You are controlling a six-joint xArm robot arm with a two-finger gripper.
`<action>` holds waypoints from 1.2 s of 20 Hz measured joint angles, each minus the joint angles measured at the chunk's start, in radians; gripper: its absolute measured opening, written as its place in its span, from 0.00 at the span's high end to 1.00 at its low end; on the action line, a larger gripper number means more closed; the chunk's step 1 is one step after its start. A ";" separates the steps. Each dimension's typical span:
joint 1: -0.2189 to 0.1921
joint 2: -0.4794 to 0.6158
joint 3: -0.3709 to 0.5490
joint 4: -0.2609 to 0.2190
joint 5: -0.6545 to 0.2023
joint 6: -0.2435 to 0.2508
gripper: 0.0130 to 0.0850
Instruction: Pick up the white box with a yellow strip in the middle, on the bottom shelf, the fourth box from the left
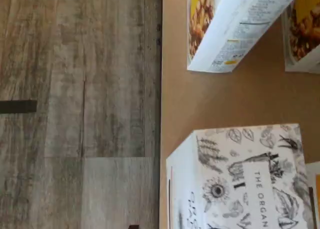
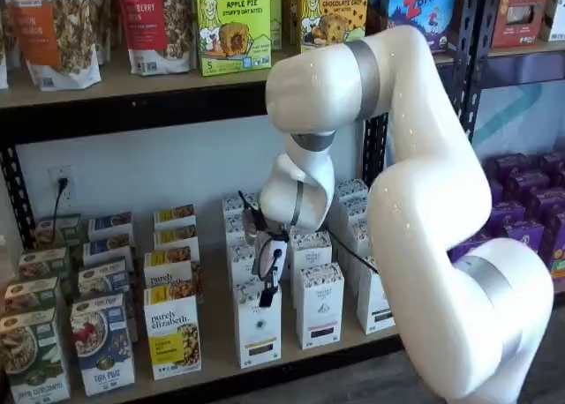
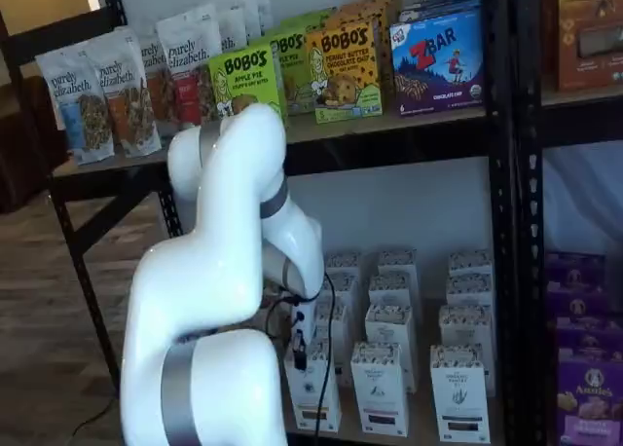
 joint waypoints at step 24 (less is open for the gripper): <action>-0.031 0.117 -0.154 -0.220 0.075 0.175 0.00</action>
